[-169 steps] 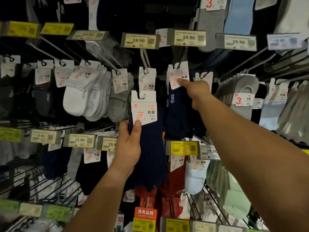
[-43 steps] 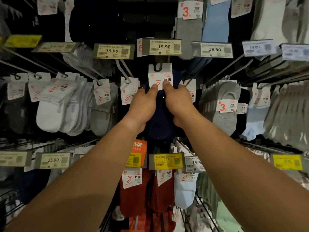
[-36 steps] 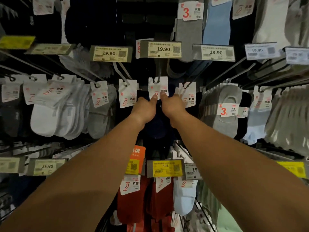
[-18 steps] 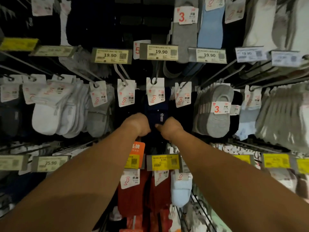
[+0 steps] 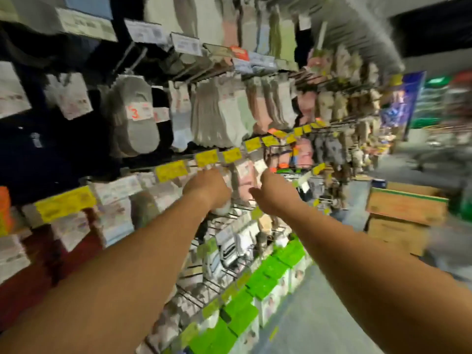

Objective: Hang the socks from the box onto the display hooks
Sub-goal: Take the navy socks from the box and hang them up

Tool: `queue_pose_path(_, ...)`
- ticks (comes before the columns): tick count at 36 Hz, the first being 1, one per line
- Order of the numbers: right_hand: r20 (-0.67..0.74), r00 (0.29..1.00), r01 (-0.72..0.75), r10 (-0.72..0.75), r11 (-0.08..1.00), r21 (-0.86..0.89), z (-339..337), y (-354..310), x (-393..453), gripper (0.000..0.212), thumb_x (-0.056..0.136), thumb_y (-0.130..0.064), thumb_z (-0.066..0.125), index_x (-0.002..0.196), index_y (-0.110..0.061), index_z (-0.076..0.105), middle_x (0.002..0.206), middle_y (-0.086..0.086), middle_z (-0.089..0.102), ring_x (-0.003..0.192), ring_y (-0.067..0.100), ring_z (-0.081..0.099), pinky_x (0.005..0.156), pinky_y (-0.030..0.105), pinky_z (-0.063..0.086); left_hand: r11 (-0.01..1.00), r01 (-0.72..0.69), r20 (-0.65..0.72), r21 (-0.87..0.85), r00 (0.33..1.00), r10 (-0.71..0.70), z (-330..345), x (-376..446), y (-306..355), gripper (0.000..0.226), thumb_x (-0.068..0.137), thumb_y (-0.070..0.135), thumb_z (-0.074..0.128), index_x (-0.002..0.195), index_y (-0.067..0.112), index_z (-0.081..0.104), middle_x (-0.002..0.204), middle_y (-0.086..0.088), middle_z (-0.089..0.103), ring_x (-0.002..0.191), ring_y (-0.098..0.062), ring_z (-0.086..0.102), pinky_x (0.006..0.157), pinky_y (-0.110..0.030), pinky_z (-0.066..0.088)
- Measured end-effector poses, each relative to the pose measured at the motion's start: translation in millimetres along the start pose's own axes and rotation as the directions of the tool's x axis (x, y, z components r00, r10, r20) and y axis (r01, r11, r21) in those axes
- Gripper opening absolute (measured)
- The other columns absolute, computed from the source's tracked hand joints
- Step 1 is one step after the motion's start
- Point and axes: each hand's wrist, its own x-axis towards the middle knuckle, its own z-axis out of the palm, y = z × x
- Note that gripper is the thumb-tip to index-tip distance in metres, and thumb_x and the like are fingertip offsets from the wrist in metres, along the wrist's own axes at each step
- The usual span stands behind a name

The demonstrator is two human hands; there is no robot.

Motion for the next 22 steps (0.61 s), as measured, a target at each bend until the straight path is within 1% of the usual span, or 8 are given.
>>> queue_pose_path(3, -0.04, 0.965, -0.259, 0.257, 0.966, -0.028, -24, 100, -36, 0.03, 0.095, -0.035, 0.05, 0.112, -0.011, 0.056, 0.115, 0.018, 0.066, 0.102, 0.036, 0.063, 0.072, 0.033, 0.045, 0.979, -0.155, 0.137, -0.133, 0.975, 0.173, 54, -7, 89, 0.049, 0.094, 0.043, 0.058, 0.131, 0.011, 0.056, 0.131, -0.013, 0.062, 0.117, -0.034, 0.061, 0.088, -0.036, 0.048)
queue_pose_path(6, -0.08, 0.895, -0.443, 0.438, 0.895, -0.057, -49, 182, -69, 0.04, 0.096, -0.04, 0.046, 0.117, -0.008, 0.056, 0.117, 0.02, 0.065, 0.106, 0.038, 0.062, 0.077, 0.036, 0.045, 0.924, -0.307, 0.215, -0.226, 0.91, 0.355, 99, -20, 181, 0.042, 0.088, 0.047, 0.06, 0.114, 0.014, 0.06, 0.114, -0.009, 0.066, 0.099, -0.033, 0.062, 0.076, -0.034, 0.047)
queue_pose_path(9, -0.115, 0.839, -0.542, 0.531, 0.833, -0.112, -78, 238, -95, 0.042, 0.098, -0.038, 0.051, 0.12, -0.001, 0.051, 0.122, 0.022, 0.062, 0.112, 0.038, 0.059, 0.079, 0.036, 0.046, 0.877, -0.406, 0.279, -0.257, 0.837, 0.47, 121, -34, 254, 0.036, 0.091, 0.048, 0.06, 0.099, 0.013, 0.055, 0.096, -0.009, 0.058, 0.096, -0.032, 0.061, 0.074, -0.036, 0.046)
queue_pose_path(12, -0.138, 0.812, -0.583, 0.567, 0.8, -0.141, -94, 279, -105, 0.045, 0.098, -0.041, 0.051, 0.122, -0.002, 0.052, 0.122, 0.019, 0.063, 0.112, 0.036, 0.06, 0.083, 0.036, 0.048, 0.858, -0.424, 0.281, -0.29, 0.819, 0.5, 136, -34, 306, 0.038, 0.09, 0.046, 0.061, 0.106, 0.011, 0.063, 0.114, -0.016, 0.067, 0.108, -0.035, 0.064, 0.081, -0.036, 0.05)
queue_pose_path(14, -0.148, 0.801, -0.598, 0.58, 0.789, -0.143, -100, 304, -103, 0.049, 0.098, -0.044, 0.049, 0.125, -0.003, 0.052, 0.123, 0.018, 0.063, 0.113, 0.035, 0.061, 0.085, 0.036, 0.049, 0.854, -0.432, 0.286, -0.291, 0.812, 0.509, 145, -31, 330, 0.043, 0.09, 0.046, 0.062, 0.112, 0.009, 0.061, 0.121, -0.016, 0.066, 0.112, -0.035, 0.062, 0.081, -0.035, 0.047)
queue_pose_path(18, -0.162, 0.781, -0.623, 0.604, 0.77, -0.133, -101, 338, -87, 0.049, 0.098, -0.046, 0.048, 0.125, -0.004, 0.049, 0.124, 0.017, 0.062, 0.115, 0.037, 0.059, 0.088, 0.038, 0.049, 0.845, -0.428, 0.302, -0.322, 0.799, 0.52, 168, -14, 361, 0.04, 0.091, 0.044, 0.062, 0.111, 0.01, 0.056, 0.124, -0.015, 0.063, 0.107, -0.033, 0.06, 0.08, -0.034, 0.045)
queue_pose_path(20, -0.149, 0.776, -0.63, 0.613, 0.766, -0.126, -95, 353, -76, 0.048, 0.098, -0.047, 0.047, 0.123, -0.006, 0.051, 0.122, 0.016, 0.063, 0.113, 0.036, 0.06, 0.087, 0.038, 0.049, 0.842, -0.411, 0.31, -0.35, 0.797, 0.518, 183, -4, 374, 0.042, 0.093, 0.042, 0.061, 0.117, 0.009, 0.056, 0.126, -0.016, 0.062, 0.113, -0.034, 0.06, 0.083, -0.034, 0.046)
queue_pose_path(22, -0.118, 0.774, -0.633, 0.622, 0.766, -0.115, -85, 368, -61, 0.047, 0.096, -0.048, 0.049, 0.124, -0.01, 0.053, 0.12, 0.015, 0.065, 0.11, 0.035, 0.062, 0.086, 0.038, 0.051, 0.838, -0.392, 0.329, -0.38, 0.789, 0.519, 196, 4, 384, 0.037, 0.095, 0.039, 0.059, 0.118, 0.009, 0.056, 0.125, -0.016, 0.062, 0.117, -0.034, 0.058, 0.08, -0.032, 0.042)
